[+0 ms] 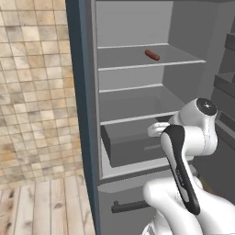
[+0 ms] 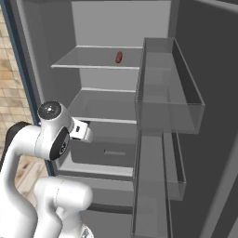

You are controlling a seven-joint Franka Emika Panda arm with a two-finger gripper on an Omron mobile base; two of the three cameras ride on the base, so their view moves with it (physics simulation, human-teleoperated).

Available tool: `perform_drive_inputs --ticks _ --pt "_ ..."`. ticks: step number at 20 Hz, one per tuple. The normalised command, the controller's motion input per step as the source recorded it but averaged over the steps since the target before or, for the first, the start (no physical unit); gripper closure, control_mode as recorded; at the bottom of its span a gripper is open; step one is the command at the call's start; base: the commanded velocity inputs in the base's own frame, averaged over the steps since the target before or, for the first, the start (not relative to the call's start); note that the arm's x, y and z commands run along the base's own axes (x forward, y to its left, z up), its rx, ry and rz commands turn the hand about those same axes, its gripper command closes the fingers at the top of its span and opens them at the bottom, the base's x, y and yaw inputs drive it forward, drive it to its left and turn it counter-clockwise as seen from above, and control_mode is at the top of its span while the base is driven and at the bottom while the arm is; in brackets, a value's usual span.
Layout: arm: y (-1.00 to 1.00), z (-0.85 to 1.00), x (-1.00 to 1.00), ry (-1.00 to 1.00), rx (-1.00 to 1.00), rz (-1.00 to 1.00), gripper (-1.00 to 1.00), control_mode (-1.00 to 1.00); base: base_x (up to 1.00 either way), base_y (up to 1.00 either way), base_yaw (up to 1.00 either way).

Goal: Retrieve the sausage and cheese from the fridge and place them on the cutting board on the counter.

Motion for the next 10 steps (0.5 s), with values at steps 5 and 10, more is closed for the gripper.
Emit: perform_drive_inputs --ticks 5,10 --pt "0.00 0.00 0.00 0.00 0.00 0.00 -1.00 -1.00 0.00 0.00 0.00" --pt "0.00 0.00 0.00 0.00 0.00 0.00 -1.00 -1.00 0.00 0.00 0.00"
